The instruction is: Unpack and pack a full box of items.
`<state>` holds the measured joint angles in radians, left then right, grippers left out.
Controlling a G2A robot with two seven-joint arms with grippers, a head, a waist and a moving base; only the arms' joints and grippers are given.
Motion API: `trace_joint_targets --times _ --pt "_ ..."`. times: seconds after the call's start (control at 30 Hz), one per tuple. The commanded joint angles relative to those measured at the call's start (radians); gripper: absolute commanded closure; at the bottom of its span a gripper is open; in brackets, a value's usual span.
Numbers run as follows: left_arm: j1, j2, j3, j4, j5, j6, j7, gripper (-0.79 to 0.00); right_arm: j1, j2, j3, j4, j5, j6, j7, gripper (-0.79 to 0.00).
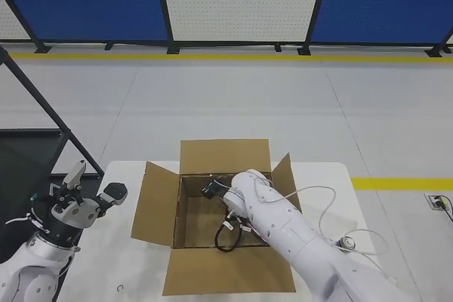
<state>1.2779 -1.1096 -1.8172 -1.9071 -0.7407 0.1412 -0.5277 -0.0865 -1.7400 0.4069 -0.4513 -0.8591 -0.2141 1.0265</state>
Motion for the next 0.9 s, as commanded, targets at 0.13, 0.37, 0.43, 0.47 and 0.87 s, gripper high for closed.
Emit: trace_joint_targets --times 0.13,0.37,0.43,0.47,0.87 --pt "0.000 0.000 0.000 0.000 0.000 0.000 0.000 -0.785 -0.038 0.057 0.049 -0.125 -0.035 0.063 -0.001 -0.785" --pt "0.000 0.000 0.000 0.000 0.000 0.000 0.000 -0.785 -0.154 0.176 0.164 -0.445 -0.144 0.160 0.070 -0.785" --pt "0.000 0.000 0.000 0.000 0.000 0.000 0.000 -0.785 -0.212 0.218 0.216 -0.585 -0.193 0.182 0.112 -0.785" --pt "0.000 0.000 0.000 0.000 0.000 0.000 0.000 -0.785 -0.246 0.239 0.246 -0.657 -0.218 0.184 0.134 -0.785" --pt "0.000 0.000 0.000 0.000 0.000 0.000 0.000 -0.785 -0.571 0.367 0.553 -1.225 -0.318 0.089 0.149 -0.785"
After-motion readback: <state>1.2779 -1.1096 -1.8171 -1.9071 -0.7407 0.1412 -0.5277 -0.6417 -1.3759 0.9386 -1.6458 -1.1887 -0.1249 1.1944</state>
